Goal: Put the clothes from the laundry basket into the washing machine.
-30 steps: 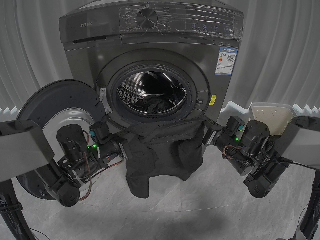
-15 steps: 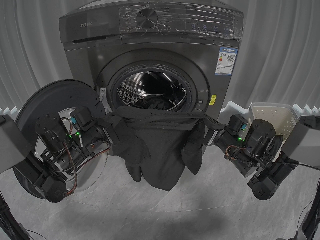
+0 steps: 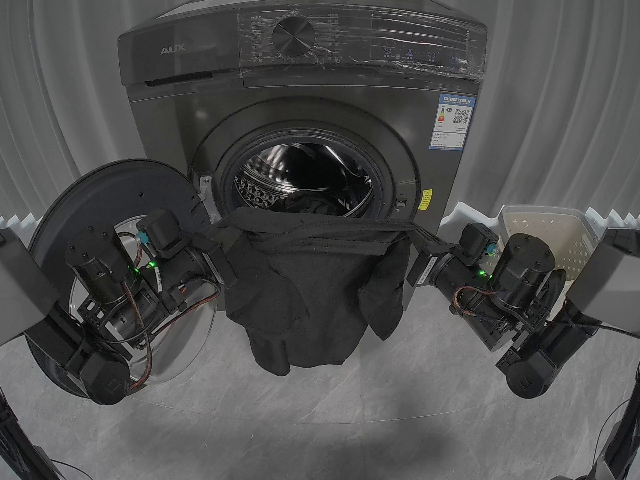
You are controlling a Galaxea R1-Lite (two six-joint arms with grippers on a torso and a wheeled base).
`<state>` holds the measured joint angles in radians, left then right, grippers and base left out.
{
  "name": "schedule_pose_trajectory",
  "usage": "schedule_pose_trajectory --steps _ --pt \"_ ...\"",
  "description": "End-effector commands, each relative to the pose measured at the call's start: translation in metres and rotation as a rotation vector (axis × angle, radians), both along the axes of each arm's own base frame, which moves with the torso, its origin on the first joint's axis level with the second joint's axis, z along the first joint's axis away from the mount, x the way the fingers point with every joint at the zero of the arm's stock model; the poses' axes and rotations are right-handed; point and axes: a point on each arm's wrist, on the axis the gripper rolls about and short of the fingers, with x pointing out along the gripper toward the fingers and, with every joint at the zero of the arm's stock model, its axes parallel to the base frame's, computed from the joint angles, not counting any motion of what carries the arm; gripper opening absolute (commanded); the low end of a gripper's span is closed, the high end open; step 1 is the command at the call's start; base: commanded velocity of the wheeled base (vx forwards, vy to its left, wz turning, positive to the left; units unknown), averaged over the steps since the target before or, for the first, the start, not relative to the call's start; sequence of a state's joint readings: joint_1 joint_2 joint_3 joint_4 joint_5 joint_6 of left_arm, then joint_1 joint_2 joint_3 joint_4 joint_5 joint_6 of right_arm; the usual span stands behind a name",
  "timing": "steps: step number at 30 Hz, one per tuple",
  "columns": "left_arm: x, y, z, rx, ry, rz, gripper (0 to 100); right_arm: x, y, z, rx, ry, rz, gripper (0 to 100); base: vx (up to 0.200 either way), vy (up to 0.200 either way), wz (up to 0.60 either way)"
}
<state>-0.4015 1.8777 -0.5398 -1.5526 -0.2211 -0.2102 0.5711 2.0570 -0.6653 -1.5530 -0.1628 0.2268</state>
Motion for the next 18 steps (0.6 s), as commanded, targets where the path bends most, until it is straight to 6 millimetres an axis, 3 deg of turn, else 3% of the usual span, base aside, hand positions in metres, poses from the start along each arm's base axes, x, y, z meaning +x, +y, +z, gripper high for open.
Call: schedule_pose_trajectory --steps 1,10,18 --pt "0.0 0.0 0.001 -0.001 -0.003 0.0 0 0.0 0.0 0.001 0.003 -0.005 0.001 0 0.0 0.0 0.0" --pt "-0.011 -0.021 0.01 -0.013 -0.042 -0.06 0 -0.009 0.01 -0.008 -0.005 0.031 0.045 0 0.0 0.0 0.0" --pt "-0.008 -0.023 0.011 -0.018 -0.047 -0.054 0 -0.021 0.025 -0.035 -0.057 0.111 0.098 0 0.0 0.0 0.0"
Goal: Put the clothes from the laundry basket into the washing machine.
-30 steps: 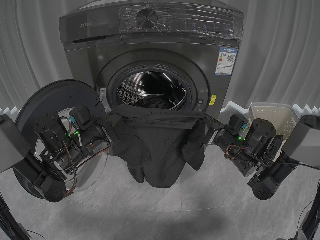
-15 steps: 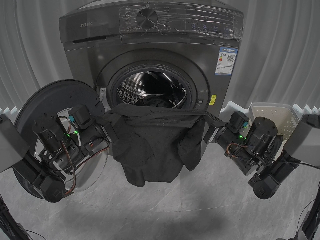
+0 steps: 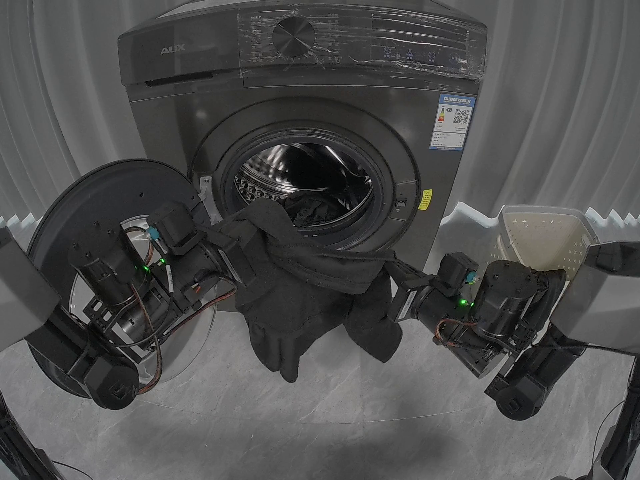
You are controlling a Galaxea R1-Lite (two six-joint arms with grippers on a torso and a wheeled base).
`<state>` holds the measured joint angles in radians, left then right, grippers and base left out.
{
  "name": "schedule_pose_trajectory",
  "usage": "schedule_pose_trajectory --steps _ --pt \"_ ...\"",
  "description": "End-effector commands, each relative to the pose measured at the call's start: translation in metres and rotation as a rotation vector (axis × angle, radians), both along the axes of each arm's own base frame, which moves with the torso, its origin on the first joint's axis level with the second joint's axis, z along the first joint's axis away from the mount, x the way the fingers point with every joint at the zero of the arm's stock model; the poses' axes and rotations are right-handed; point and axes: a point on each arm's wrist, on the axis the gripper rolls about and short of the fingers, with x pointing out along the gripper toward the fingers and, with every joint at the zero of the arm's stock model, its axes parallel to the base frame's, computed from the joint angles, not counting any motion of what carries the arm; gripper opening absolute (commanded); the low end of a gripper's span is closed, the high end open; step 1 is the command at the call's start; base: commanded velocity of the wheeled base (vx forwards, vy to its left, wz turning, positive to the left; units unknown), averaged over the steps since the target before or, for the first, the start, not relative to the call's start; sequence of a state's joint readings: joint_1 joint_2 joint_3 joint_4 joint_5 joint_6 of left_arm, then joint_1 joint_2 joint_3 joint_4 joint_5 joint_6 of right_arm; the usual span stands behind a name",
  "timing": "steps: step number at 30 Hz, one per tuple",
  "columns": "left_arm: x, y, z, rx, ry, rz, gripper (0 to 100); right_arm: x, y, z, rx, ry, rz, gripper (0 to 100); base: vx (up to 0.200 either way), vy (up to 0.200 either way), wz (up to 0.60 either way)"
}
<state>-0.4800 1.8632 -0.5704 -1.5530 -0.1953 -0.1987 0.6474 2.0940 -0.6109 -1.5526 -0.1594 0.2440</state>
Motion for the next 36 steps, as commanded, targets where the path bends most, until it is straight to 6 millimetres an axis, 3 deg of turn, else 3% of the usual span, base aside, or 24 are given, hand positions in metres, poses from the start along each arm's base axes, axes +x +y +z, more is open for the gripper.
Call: schedule_pose_trajectory --steps 1,2,7,13,18,27,36 --pt "0.002 -0.002 0.001 -0.003 -0.004 -0.003 0 -0.005 0.007 -0.015 -0.033 0.038 0.024 0 0.0 0.0 0.0" --pt "0.003 -0.002 0.0 -0.002 -0.001 -0.003 0 -0.005 0.007 -0.015 -0.034 0.037 0.023 100 0.0 0.0 0.0" --pt "0.005 -0.004 0.003 -0.013 -0.011 0.015 0 -0.014 0.01 -0.021 -0.055 0.061 0.07 100 0.0 0.0 0.0" --pt "0.007 -0.005 0.008 -0.027 -0.033 0.021 0 -0.024 0.007 -0.046 -0.129 0.14 0.189 100 0.0 0.0 0.0" --pt "0.007 -0.005 0.009 -0.028 -0.036 0.021 0 -0.024 0.009 -0.049 -0.15 0.137 0.24 100 0.0 0.0 0.0" --pt "0.003 -0.011 0.01 -0.03 -0.038 -0.004 0 0.01 0.033 -0.071 -0.177 0.12 0.235 100 0.0 0.0 0.0" --pt "-0.001 -0.014 0.012 -0.03 -0.042 -0.022 0 0.034 0.059 -0.074 -0.2 0.151 0.259 100 0.0 0.0 0.0"
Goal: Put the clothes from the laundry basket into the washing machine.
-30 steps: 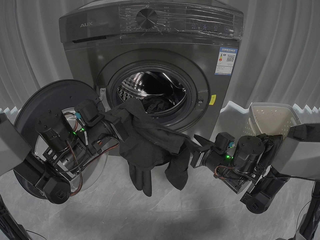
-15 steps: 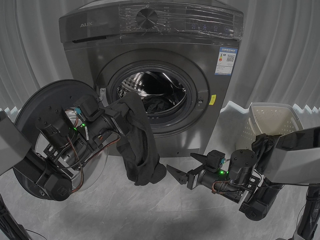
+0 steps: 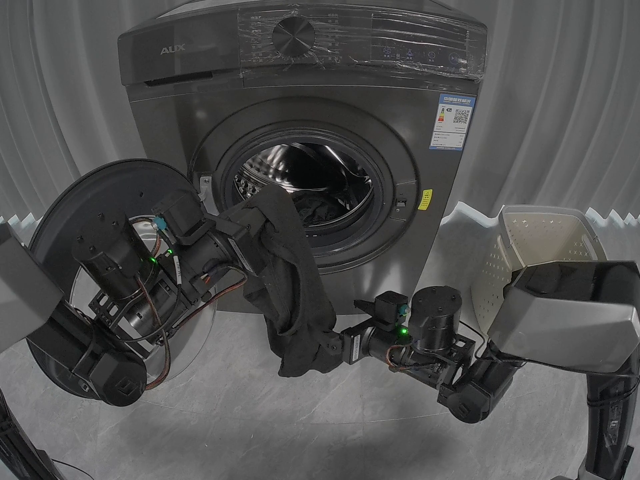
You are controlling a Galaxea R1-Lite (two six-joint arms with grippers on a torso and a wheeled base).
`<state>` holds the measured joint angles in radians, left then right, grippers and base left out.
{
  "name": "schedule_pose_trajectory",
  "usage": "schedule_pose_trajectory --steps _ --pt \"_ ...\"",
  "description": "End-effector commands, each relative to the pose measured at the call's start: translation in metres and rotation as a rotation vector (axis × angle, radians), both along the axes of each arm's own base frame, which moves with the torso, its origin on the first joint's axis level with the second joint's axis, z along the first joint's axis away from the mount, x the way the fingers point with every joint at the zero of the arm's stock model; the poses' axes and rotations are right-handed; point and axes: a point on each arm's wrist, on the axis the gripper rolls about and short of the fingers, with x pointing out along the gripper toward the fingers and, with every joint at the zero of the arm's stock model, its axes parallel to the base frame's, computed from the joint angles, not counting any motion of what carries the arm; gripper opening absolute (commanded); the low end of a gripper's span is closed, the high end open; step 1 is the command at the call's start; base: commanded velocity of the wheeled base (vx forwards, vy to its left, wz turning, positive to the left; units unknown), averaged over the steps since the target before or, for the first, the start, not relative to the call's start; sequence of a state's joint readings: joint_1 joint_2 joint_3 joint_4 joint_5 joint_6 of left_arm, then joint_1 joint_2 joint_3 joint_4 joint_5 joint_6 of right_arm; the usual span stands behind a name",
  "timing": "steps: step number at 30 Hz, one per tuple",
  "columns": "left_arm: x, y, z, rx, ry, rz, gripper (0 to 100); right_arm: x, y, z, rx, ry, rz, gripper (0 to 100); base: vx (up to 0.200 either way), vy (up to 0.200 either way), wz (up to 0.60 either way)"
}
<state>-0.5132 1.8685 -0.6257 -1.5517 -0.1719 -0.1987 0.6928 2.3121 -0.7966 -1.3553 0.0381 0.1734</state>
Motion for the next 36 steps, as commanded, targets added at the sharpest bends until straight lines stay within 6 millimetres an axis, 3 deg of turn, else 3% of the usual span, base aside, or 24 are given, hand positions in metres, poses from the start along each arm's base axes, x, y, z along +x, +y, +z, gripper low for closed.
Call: schedule_pose_trajectory --steps 1,9,16,25,26,36 --pt "-0.003 -0.002 0.001 0.001 -0.002 -0.011 0 0.011 0.018 -0.009 -0.006 0.004 0.023 100 0.0 0.0 0.0" --pt "-0.005 -0.005 0.0 0.002 0.0 -0.025 0 -0.006 0.039 -0.01 -0.007 -0.004 0.11 100 0.0 0.0 0.0" --pt "-0.013 -0.015 0.002 -0.004 -0.004 -0.066 0 0.016 0.051 -0.015 0.003 -0.075 0.092 100 0.0 0.0 0.0" --pt "-0.022 -0.012 0.018 -0.05 -0.031 -0.089 0 0.03 0.064 -0.03 0.015 -0.104 0.052 100 0.0 0.0 0.0" --pt "-0.022 -0.012 0.018 -0.052 -0.029 -0.09 0 0.03 0.065 -0.03 0.017 -0.105 0.052 0 0.0 0.0 0.0" --pt "-0.021 -0.01 0.019 -0.076 -0.011 -0.091 0 0.03 0.065 -0.02 0.057 -0.151 0.047 0 0.0 0.0 0.0"
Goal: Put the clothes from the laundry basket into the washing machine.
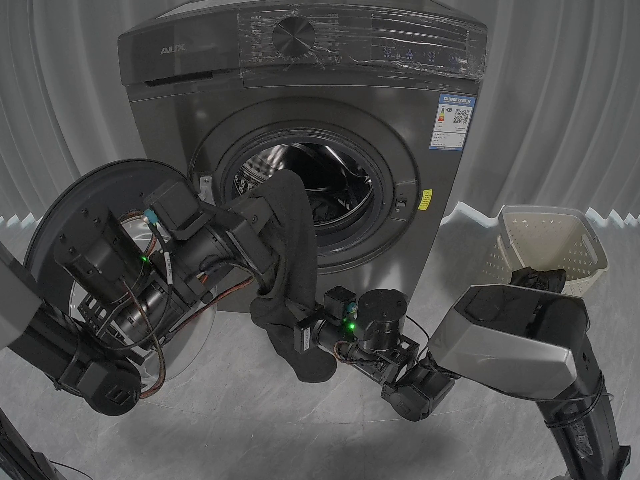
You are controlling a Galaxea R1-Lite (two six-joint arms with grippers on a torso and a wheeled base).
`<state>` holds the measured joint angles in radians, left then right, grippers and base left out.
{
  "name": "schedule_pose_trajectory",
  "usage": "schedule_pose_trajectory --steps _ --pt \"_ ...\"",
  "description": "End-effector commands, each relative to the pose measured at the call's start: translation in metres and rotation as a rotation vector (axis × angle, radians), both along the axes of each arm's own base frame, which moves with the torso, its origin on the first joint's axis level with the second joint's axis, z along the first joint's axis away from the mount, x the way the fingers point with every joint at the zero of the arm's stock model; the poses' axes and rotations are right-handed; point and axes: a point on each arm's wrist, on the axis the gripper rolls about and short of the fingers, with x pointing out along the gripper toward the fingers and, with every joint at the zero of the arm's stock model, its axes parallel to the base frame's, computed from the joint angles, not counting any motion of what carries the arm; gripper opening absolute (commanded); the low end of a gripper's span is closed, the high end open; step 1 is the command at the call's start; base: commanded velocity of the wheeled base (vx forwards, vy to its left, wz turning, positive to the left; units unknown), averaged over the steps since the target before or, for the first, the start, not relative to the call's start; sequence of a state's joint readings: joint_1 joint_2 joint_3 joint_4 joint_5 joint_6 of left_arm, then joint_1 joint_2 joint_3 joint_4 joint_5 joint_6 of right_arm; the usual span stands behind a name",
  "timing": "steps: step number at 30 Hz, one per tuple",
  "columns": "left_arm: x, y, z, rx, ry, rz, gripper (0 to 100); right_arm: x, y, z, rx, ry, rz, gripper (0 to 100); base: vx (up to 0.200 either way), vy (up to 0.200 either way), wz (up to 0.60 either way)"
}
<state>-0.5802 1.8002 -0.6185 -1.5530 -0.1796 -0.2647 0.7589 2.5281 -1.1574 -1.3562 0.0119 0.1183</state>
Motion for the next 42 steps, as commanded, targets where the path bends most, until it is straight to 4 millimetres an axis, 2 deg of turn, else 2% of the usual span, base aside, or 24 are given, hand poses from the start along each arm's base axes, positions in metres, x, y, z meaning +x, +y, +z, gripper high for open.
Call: schedule_pose_trajectory --steps 1,3,4,6,8,9,14,19,28,29,34,36,42 --pt "0.003 0.001 -0.001 0.0 0.002 0.008 0 -0.004 -0.002 -0.001 0.002 -0.003 0.005 0 0.0 0.0 0.0" --pt "0.003 0.001 -0.001 0.0 0.002 0.008 0 -0.004 -0.002 -0.001 0.002 -0.003 0.005 0 0.0 0.0 0.0" --pt "0.009 0.004 -0.005 0.008 0.017 0.034 0 -0.017 -0.005 0.002 0.006 -0.006 0.021 0 0.0 0.0 0.0" --pt "0.018 0.008 -0.013 0.021 0.039 0.062 0 -0.021 -0.007 0.005 0.009 -0.009 0.024 0 0.0 0.0 0.0" --pt "0.024 0.01 -0.02 0.034 0.056 0.081 0 -0.039 -0.011 0.013 0.016 -0.016 0.059 0 0.0 0.0 0.0" --pt "0.032 0.013 -0.03 0.053 0.077 0.101 0 -0.049 -0.013 0.019 0.021 -0.019 0.076 0 0.0 0.0 0.0" --pt "0.054 0.023 -0.062 0.134 0.132 0.172 0 -0.068 -0.017 0.041 0.049 -0.04 0.134 0 0.0 0.0 0.0" --pt "0.063 0.027 -0.079 0.183 0.155 0.199 0 -0.066 -0.02 0.053 0.077 -0.063 0.127 0 0.0 0.0 0.0" --pt "0.066 0.032 -0.087 0.205 0.177 0.213 0 -0.051 -0.026 0.054 0.083 -0.072 0.081 0 0.0 0.0 0.0" --pt "0.067 0.033 -0.088 0.206 0.178 0.218 100 -0.05 -0.027 0.054 0.082 -0.071 0.075 0 0.0 0.0 0.0" --pt "0.068 0.041 -0.092 0.215 0.195 0.239 100 -0.031 -0.039 0.059 0.091 -0.087 0.012 0 0.0 0.0 0.0" --pt "0.06 0.045 -0.1 0.247 0.223 0.224 100 -0.02 -0.047 0.06 0.088 -0.084 -0.028 0 0.0 0.0 0.0" --pt "0.055 0.045 -0.11 0.323 0.217 0.185 100 -0.009 -0.054 0.061 0.085 -0.084 -0.069 0 0.0 0.0 0.0"
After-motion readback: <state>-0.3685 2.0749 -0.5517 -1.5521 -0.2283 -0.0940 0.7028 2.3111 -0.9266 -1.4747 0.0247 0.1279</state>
